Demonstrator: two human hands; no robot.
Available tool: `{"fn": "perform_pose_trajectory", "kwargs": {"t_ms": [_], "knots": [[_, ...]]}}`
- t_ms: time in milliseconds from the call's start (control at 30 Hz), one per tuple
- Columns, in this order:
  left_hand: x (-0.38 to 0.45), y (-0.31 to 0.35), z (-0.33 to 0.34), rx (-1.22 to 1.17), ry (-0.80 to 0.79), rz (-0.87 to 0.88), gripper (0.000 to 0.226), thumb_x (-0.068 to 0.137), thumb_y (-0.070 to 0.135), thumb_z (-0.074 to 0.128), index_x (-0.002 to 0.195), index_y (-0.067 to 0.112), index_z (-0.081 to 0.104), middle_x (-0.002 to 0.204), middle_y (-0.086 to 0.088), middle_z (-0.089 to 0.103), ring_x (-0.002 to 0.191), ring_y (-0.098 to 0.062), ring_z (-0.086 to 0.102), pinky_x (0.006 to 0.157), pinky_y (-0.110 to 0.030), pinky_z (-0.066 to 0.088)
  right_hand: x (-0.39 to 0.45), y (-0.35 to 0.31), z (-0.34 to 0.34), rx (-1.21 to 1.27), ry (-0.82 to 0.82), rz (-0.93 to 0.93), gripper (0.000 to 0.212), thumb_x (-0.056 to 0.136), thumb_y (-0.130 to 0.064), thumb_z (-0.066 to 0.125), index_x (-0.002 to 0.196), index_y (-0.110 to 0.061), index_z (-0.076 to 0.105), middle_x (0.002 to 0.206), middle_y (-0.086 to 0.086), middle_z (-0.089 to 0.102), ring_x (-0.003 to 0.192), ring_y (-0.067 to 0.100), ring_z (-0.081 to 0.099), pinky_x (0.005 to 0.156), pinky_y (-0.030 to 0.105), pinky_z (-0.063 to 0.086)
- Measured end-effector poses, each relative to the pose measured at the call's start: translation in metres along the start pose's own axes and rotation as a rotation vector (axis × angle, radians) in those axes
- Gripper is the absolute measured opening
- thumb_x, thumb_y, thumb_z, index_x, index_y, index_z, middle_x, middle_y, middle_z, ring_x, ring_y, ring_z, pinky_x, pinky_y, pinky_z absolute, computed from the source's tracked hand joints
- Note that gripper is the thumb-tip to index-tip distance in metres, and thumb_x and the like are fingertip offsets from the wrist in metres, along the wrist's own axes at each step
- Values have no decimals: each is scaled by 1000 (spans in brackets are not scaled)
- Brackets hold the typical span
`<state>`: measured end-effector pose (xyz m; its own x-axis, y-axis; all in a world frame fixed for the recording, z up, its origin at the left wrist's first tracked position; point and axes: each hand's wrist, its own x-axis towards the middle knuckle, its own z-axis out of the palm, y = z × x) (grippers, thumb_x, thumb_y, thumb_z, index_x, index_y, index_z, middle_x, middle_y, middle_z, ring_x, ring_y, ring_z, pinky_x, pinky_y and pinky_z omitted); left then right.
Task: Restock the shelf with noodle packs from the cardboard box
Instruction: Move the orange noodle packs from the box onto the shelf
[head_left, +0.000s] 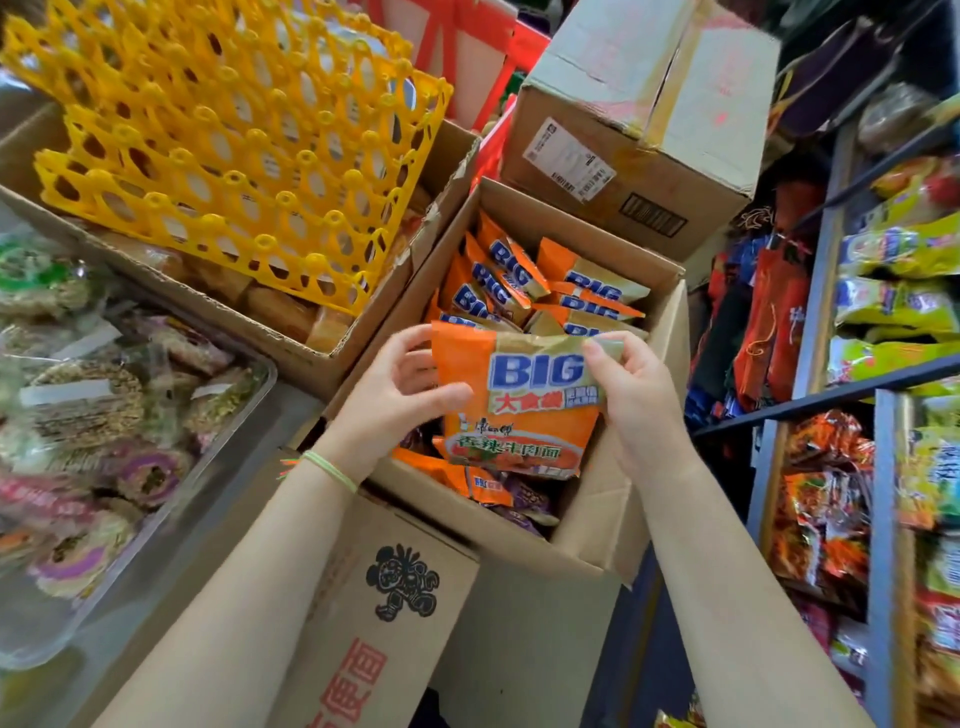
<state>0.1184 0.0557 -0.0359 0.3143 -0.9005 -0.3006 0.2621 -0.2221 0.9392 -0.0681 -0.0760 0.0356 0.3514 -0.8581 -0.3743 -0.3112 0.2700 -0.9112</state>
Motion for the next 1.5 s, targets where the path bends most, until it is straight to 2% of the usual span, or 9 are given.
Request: {"fn": "perform_pose_trajectory", "kwargs": {"t_ms": [167, 400, 600, 767, 967, 1033, 1167, 1400, 1500], "knots": [[0, -3, 7, 155, 0, 2, 54, 71, 33, 84, 119, 23, 61, 108, 8, 75, 97, -7, 72, 87, -36, 60, 28, 8, 25, 161, 99, 178, 17, 100, -31, 56, 105, -16, 59, 94, 3, 77, 88, 18, 75, 74, 37, 61], [14, -33, -15, 1152, 435, 335, 46, 80, 51, 74, 111, 20, 59, 93, -1, 72, 76, -31, 70, 57, -32, 49, 91, 58, 43, -35, 127, 284, 29, 98, -10, 53, 128, -10, 55, 123, 11, 62, 108, 20, 63, 86, 34, 58], [20, -40, -14, 1122, 473, 334, 48, 82, 56, 70, 110, 18, 59, 90, -2, 71, 72, -29, 70, 55, -25, 37, 121, 71, 67, -129, 75, 390, 35, 98, -24, 56, 129, -7, 56, 105, 5, 65, 96, 20, 64, 80, 38, 58], [21, -40, -15, 1048, 541, 379, 55, 80, 58, 71, 111, 14, 60, 89, -2, 72, 67, -25, 71, 53, -21, 41, 128, 78, 73, -476, 142, 234, 36, 91, -36, 67, 119, -14, 66, 110, 5, 69, 104, 26, 65, 92, 44, 55], [21, -38, -12, 1000, 577, 368, 62, 79, 64, 67, 113, 13, 59, 89, -3, 73, 67, -25, 71, 52, -28, 53, 83, 76, 59, -436, 139, 90, 24, 95, -30, 63, 83, -10, 69, 77, 10, 67, 72, 24, 61, 64, 38, 50], [20, -37, -13, 965, 581, 366, 66, 79, 68, 61, 116, 14, 59, 93, -3, 73, 72, -25, 72, 57, -28, 54, 63, 75, 49, -398, 203, 43, 28, 95, -30, 64, 82, -6, 67, 79, 17, 67, 70, 20, 59, 61, 33, 46], [16, -35, -11, 881, 575, 357, 64, 76, 64, 68, 114, 13, 59, 95, -4, 74, 78, -28, 72, 62, -24, 46, 26, 62, 26, -317, 321, 4, 15, 94, -34, 66, 85, -22, 69, 87, -4, 74, 82, 9, 71, 64, 27, 58], [6, -24, 11, 650, 601, 199, 57, 78, 60, 72, 114, 21, 52, 106, 1, 69, 93, -27, 69, 78, -43, 58, -12, 35, -19, -927, 343, -383, 20, 97, -31, 62, 92, -13, 71, 87, -3, 71, 72, 7, 60, 53, 19, 44], [0, -14, 33, 503, 565, 176, 48, 79, 54, 75, 108, 27, 48, 95, 12, 62, 89, -19, 64, 78, -34, 52, -37, 24, -36, -728, 293, -438, 18, 99, -25, 59, 92, -9, 65, 89, -3, 70, 79, 1, 65, 58, 17, 52]]}}
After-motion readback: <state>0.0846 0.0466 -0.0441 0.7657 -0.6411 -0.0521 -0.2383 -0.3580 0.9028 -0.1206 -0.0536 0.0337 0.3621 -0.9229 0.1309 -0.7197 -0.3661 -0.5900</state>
